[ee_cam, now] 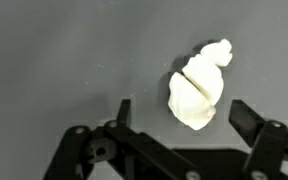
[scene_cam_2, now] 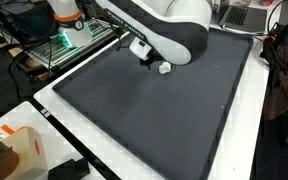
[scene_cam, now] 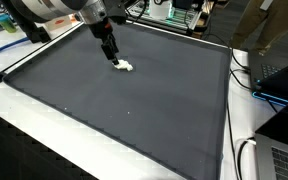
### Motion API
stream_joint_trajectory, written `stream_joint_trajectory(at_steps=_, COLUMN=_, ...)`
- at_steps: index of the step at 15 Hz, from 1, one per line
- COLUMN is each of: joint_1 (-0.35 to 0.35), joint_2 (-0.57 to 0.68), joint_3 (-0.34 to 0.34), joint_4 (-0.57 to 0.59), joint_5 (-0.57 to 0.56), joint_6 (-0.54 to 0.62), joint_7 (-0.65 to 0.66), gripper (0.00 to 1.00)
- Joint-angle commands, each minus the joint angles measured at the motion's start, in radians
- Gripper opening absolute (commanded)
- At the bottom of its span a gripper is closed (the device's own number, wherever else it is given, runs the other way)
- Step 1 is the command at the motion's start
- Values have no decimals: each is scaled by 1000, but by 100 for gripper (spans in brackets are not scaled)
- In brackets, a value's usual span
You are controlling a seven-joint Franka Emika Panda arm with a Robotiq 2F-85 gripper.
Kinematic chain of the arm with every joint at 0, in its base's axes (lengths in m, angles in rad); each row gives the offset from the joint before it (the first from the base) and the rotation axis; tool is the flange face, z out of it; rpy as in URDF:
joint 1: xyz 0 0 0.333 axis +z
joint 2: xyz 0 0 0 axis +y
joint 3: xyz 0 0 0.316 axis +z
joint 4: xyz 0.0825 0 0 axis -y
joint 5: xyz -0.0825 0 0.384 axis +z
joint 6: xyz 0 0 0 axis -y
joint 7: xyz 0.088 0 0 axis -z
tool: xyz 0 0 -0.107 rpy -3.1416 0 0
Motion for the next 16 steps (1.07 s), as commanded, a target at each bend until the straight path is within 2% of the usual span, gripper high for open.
stream_joint_trajectory(at_steps=1, joint_1=-63, joint_2=56, joint_3=85, joint_4=17, joint_5=0, joint_6=27, joint_7=30, gripper=100)
stream_joint_trajectory(at_steps=9, joint_1=-95, joint_2=81, joint_3=120, joint_4=26, joint_5=0, joint_6=26, joint_7=66, gripper=100)
stream_joint_trajectory(at_steps=11, joint_1=-72, joint_2=25, joint_3=103, joint_4=19, joint_5=0, joint_6=27, joint_7=61, gripper=100)
stream_joint_trajectory(at_steps=13, joint_1=-56, joint_2=-114, joint_3=53, joint_4=-125, joint_5=-4, joint_6=-19, joint_7=66, gripper=100)
stream_joint_trajectory(at_steps=16, joint_1=-60, joint_2=-233, joint_3=81, joint_4=-287, joint_5=-2, joint_6=-31, joint_7=73, gripper=100)
